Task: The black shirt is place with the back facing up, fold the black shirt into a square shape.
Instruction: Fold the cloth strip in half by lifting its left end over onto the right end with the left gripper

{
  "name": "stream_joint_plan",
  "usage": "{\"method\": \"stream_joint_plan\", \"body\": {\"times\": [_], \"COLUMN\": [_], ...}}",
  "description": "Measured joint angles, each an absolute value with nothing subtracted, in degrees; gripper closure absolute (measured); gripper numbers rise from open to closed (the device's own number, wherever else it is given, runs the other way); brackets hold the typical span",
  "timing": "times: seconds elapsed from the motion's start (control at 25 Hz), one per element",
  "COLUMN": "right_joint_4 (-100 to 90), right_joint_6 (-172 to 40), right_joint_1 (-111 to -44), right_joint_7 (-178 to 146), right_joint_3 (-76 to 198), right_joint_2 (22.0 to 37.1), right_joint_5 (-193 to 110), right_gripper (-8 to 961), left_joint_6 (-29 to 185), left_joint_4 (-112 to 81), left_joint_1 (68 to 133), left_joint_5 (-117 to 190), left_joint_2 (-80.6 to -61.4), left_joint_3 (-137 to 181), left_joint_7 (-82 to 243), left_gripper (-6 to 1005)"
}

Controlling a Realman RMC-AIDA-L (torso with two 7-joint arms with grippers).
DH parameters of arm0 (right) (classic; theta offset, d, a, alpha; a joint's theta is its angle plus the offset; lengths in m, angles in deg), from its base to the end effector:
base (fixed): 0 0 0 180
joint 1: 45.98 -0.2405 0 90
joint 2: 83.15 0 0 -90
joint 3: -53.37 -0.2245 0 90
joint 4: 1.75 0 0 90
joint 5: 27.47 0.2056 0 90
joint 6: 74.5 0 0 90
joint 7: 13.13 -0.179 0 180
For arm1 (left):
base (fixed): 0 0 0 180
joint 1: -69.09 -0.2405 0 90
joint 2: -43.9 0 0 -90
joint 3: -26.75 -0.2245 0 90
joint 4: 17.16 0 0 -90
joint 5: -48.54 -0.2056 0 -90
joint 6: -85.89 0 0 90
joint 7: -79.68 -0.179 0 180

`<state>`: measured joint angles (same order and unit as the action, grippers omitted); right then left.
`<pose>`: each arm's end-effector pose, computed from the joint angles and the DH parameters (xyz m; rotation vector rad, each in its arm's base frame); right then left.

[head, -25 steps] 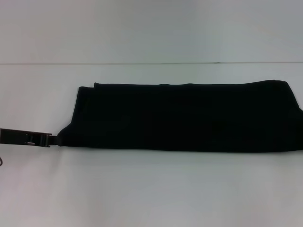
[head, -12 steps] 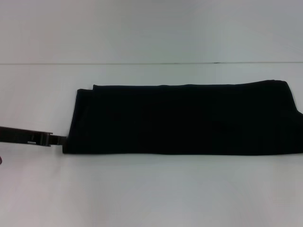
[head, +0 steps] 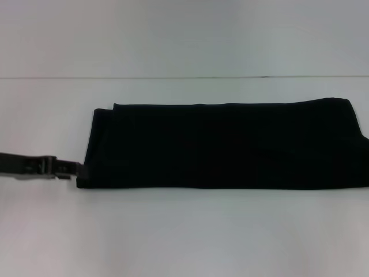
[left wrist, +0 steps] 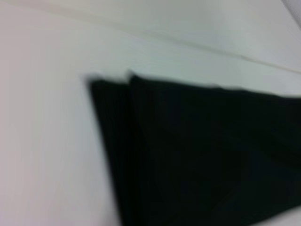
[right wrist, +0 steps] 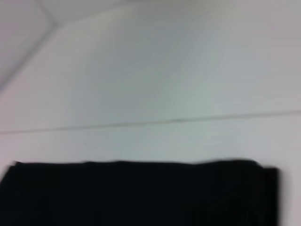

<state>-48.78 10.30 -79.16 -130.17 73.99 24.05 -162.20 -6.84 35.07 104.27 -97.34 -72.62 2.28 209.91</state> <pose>0.3009 0.3707 0.1283 -2.1478 1.3026 0.4393 -0.2764 0.3395 0.0500 -2.2693 -1.6526 -0.2825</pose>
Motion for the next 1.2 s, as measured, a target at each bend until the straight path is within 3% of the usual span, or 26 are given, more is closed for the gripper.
{"method": "stream_joint_plan", "body": {"times": [0.52, 1.0, 1.2], "right_joint_4": [-41.43, -41.77, -41.82], "right_joint_6": [11.34, 16.52, 16.52], "right_joint_1": [-83.89, -84.41, -84.47], "right_joint_7": [-117.45, -110.70, -109.78], "right_joint_3": [74.96, 75.66, 75.72], "right_joint_2": [25.75, 26.55, 26.53], "right_joint_5": [-160.87, -156.31, -154.51], "right_gripper": [149, 31, 31], "left_joint_6": [-10.80, -1.87, 2.06], "left_joint_4": [23.32, 16.36, 14.78], "left_joint_1": [107.74, 108.86, 108.67], "left_joint_5": [-97.76, -97.10, -97.09], "left_joint_2": [-71.19, -71.38, -71.27], "left_joint_3": [2.40, 3.00, 4.05], "left_joint_7": [228.66, 236.26, 238.46], "left_gripper": [128, 130, 131]}}
